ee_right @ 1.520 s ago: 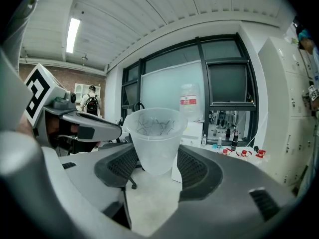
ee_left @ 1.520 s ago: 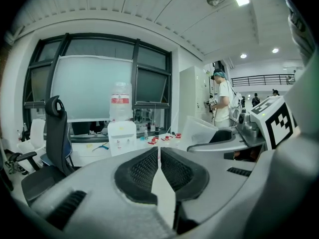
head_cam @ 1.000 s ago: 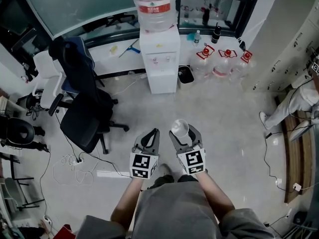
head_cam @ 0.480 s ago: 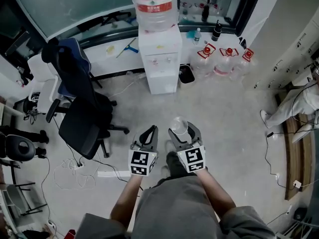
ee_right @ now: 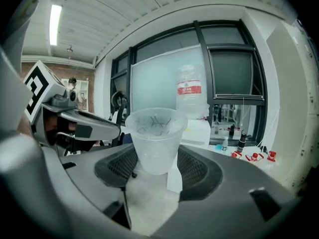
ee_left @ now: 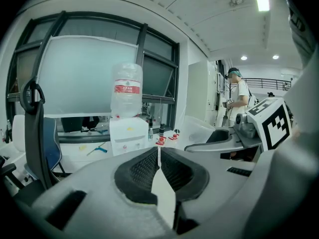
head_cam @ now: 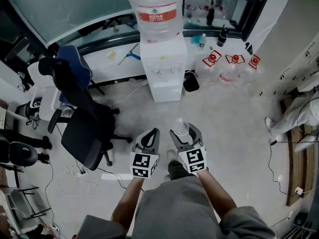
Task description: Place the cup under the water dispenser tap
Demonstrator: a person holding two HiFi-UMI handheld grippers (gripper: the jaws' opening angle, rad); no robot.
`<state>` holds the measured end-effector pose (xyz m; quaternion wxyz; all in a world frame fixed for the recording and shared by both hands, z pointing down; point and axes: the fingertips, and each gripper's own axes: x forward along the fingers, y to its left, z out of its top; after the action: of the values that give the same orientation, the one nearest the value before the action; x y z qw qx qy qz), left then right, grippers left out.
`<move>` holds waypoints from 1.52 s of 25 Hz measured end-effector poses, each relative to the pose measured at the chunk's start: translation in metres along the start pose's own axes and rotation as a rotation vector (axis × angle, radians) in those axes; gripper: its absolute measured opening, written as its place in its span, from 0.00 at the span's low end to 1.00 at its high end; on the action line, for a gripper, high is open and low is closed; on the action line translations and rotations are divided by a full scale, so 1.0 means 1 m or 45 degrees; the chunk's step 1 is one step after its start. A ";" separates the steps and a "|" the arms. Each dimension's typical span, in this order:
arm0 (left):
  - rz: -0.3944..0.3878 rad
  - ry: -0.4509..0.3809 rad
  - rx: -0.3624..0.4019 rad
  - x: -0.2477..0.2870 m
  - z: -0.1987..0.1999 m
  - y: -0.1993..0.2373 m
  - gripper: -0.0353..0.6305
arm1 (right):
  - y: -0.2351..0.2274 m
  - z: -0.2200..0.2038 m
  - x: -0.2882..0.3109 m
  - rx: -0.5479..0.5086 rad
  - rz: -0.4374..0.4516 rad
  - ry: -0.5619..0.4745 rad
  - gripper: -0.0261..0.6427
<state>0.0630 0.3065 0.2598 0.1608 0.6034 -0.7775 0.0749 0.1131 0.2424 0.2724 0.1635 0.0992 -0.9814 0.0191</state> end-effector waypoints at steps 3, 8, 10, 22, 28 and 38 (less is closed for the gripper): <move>0.006 0.013 -0.002 0.020 0.007 0.011 0.07 | -0.014 0.002 0.019 0.007 0.006 0.020 0.42; 0.006 0.041 -0.003 0.052 0.015 0.026 0.07 | -0.036 0.008 0.048 0.028 0.016 0.029 0.42; 0.007 0.049 -0.004 0.064 0.019 0.032 0.07 | -0.044 0.009 0.059 0.030 0.021 0.032 0.42; -0.010 0.088 -0.007 0.118 0.028 0.063 0.07 | -0.072 0.016 0.110 0.076 0.010 0.039 0.42; -0.048 0.102 0.001 0.144 0.031 0.087 0.07 | -0.080 0.014 0.140 0.091 -0.020 0.062 0.42; -0.170 0.139 0.014 0.184 0.035 0.147 0.07 | -0.083 0.019 0.209 0.140 -0.123 0.114 0.42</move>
<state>-0.1241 0.1659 0.3013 0.2043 0.6498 -0.7251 0.1008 -0.0704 0.1206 0.3229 0.2022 0.1542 -0.9646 0.0693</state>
